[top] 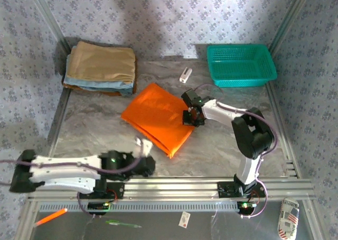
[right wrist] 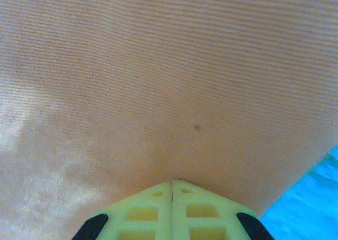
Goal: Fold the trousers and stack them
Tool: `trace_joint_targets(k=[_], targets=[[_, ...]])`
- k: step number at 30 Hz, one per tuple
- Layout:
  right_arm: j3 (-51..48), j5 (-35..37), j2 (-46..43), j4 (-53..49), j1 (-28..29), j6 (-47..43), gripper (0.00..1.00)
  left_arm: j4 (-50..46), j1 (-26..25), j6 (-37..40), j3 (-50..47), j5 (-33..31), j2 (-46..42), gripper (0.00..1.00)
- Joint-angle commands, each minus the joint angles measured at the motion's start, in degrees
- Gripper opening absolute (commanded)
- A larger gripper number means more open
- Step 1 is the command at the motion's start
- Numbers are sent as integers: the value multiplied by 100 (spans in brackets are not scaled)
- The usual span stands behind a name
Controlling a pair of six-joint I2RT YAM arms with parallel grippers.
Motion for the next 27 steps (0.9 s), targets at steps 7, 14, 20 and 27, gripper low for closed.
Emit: trace_joint_targets(k=[7,14,20,27], targets=[[-164,321,-663,221,1535,976,33,1529,4279,1885,1072,2081,1739,55],[-257,228,-37,479,2016,1147,20,2670,4493,2320,2452,2323,4507,43],[-1044,272,-272,431,1933,1080,8,3062,4733,2114,2314,2533,5571,39],[-2274,43,-1292,404,1032,608,7,3510,4352,1378,366,2392,4528,37]])
